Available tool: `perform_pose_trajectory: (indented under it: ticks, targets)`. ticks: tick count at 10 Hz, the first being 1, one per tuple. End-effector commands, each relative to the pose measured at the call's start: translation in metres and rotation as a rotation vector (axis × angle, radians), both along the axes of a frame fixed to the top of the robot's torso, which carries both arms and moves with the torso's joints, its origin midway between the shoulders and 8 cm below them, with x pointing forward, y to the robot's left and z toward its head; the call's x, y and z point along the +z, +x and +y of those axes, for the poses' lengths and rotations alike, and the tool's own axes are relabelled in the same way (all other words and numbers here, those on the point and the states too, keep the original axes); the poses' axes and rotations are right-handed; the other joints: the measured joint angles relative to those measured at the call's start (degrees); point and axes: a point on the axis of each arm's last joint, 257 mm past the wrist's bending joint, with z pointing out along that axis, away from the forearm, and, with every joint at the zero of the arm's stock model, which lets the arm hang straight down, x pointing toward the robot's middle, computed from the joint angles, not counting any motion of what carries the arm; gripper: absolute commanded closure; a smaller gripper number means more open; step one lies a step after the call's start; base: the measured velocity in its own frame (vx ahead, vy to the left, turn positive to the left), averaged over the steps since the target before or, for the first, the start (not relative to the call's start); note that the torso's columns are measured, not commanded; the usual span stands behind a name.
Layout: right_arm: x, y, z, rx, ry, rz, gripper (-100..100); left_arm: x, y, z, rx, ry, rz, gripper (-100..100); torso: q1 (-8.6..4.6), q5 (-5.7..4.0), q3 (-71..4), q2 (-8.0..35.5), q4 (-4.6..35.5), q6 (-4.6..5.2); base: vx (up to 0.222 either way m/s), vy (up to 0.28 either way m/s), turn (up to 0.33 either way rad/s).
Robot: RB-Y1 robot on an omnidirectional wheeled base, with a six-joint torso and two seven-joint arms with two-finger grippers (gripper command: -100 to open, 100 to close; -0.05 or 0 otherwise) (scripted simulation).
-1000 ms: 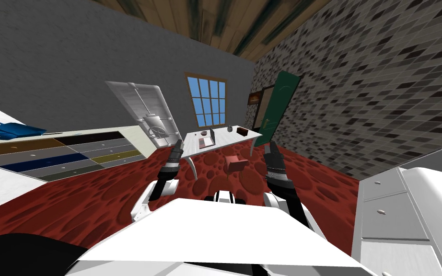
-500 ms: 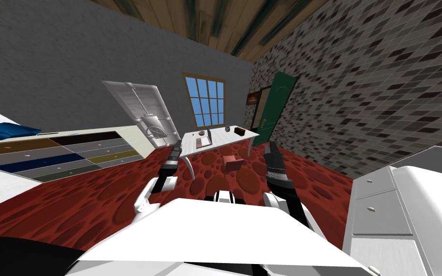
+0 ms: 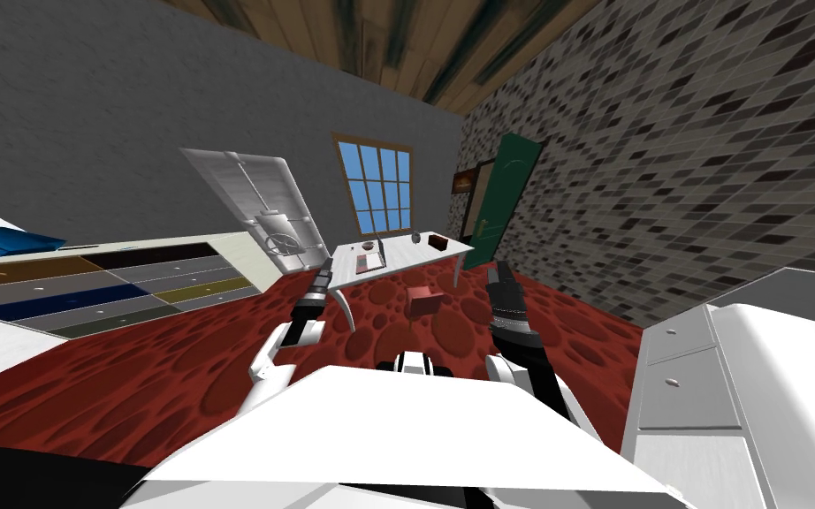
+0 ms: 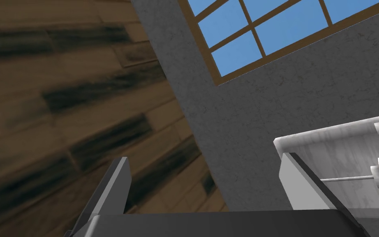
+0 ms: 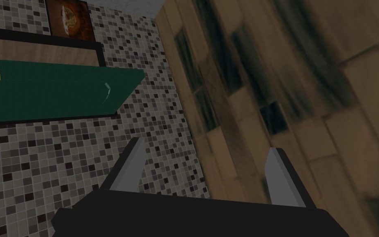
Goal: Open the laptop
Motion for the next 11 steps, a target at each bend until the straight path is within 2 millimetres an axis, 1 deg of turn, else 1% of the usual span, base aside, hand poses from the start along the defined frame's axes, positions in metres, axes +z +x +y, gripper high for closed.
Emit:
perform_pose_trajectory:
  ticks: [1, 2, 3, 4, 5, 6, 7, 8, 9, 10, 11]
  targets:
    - [0.000, 0.000, 0.000, 0.000, 0.000, 0.000, 0, -0.011, 0.011, 0.019, 0.041, 0.001, 0.029, -100, -0.05, -0.01, 0.00, 0.00, 0.00, 0.01, 0.007, -0.082, -0.012]
    - [0.000, 0.000, 0.000, 0.000, 0.000, 0.000, 0, -0.010, 0.018, 0.034, 0.073, 0.005, 0.040, -100, 0.04, 0.01, 0.00, 0.00, 0.00, 0.00, 0.007, -0.090, -0.031]
    - [0.000, 0.000, 0.000, 0.000, 0.000, 0.000, 0, -0.017, 0.019, 0.036, 0.077, 0.000, 0.052, -100, 0.02, 0.02, 0.00, 0.00, 0.00, 0.01, 0.000, -0.074, -0.010]
    - [0.000, 0.000, 0.000, 0.000, 0.000, 0.000, 0, -0.017, 0.027, 0.051, 0.109, 0.002, 0.064, -100, 0.08, 0.02, 0.01, 0.02, 0.00, -0.01, 0.012, -0.093, -0.026]
    - [0.000, 0.000, 0.000, 0.000, 0.000, 0.000, 0, -0.023, 0.027, 0.054, 0.113, -0.002, 0.075, -100, -0.01, 0.00, -0.01, -0.02, 0.00, 0.01, 0.011, -0.090, -0.014]
    - [0.000, 0.000, 0.000, 0.000, 0.000, 0.000, 0, -0.017, 0.034, 0.067, 0.142, 0.002, 0.076, -100, 0.00, 0.00, -0.01, -0.01, -0.01, 0.00, 0.019, -0.102, -0.038]
    - [0.000, 0.000, 0.000, 0.000, 0.000, 0.000, 0, -0.027, 0.035, 0.070, 0.148, -0.005, 0.095, -100, -0.04, -0.01, -0.02, -0.04, -0.01, 0.02, 0.023, -0.082, -0.017]
    - [0.000, 0.000, 0.000, 0.000, 0.000, 0.000, 0, -0.020, 0.041, 0.083, 0.176, -0.002, 0.095, -100, 0.06, 0.02, -0.02, -0.03, -0.01, -0.01, 0.009, -0.078, -0.030]
    - [0.000, 0.000, 0.000, 0.000, 0.000, 0.000, 0, -0.032, 0.042, 0.087, 0.183, -0.011, 0.118, -100, 0.06, 0.02, 0.01, 0.02, 0.01, 0.01, 0.008, -0.071, -0.019]
    - [0.000, 0.000, 0.000, 0.000, 0.000, 0.000, 0, -0.027, 0.049, 0.100, 0.212, -0.010, 0.122, -100, 0.07, 0.03, 0.02, 0.03, 0.01, -0.01, 0.046, -0.091, -0.039]
    - [0.000, 0.000, 0.000, 0.000, 0.000, 0.000, 0, -0.038, 0.050, 0.104, 0.218, -0.018, 0.141, -100, -0.03, 0.00, -0.05, -0.08, -0.01, 0.02, 0.037, -0.077, -0.021]
